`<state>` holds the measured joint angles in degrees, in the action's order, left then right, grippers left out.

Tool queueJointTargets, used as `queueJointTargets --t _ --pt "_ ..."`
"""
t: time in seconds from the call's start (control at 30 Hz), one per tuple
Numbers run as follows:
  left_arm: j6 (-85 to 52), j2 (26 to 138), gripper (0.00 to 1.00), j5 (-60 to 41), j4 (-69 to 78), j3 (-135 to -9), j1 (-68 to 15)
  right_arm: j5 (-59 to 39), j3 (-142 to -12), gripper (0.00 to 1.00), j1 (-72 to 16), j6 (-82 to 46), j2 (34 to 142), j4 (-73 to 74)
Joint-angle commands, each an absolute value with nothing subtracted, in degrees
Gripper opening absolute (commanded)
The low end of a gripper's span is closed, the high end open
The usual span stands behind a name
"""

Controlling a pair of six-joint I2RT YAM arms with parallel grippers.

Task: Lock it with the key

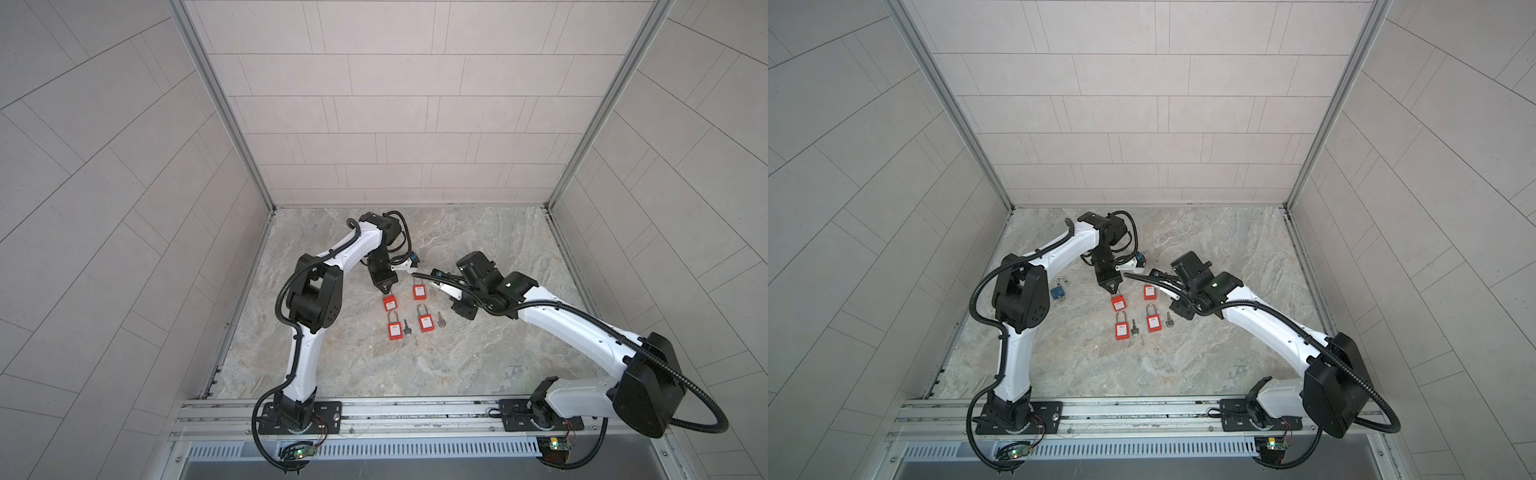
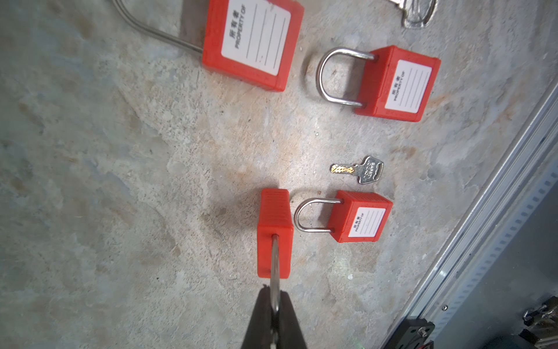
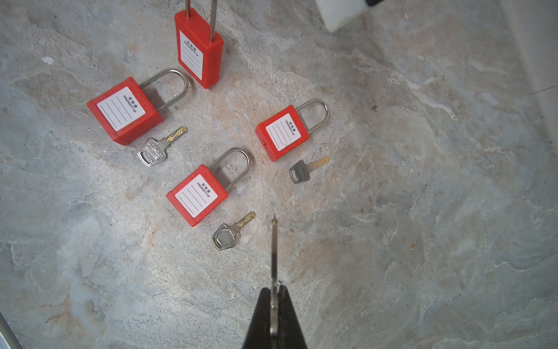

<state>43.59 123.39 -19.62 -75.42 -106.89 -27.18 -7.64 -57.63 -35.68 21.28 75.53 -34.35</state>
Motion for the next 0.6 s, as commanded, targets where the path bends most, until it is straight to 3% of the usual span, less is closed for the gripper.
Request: queueJointTargets --t 0.0,0.47,0.53,0.57 --pt "46.22 125.06 0.07 -19.45 -76.66 -108.85 -27.6 -6.77 -57.42 0.0 -36.24 18.84 75.63 -33.81" --pt "44.95 125.71 0.23 -11.92 -65.25 -107.25 -28.04 -5.28 -57.76 0.0 -37.42 13.71 75.37 -31.98" --pt "44.48 125.86 0.27 -11.92 -63.75 -107.21 -27.93 -4.82 -57.95 0.0 -37.78 12.09 75.27 -31.99" --pt "44.01 125.86 0.35 -11.97 -62.88 -107.29 -27.95 -4.68 -58.16 0.0 -38.01 11.23 75.34 -32.2"
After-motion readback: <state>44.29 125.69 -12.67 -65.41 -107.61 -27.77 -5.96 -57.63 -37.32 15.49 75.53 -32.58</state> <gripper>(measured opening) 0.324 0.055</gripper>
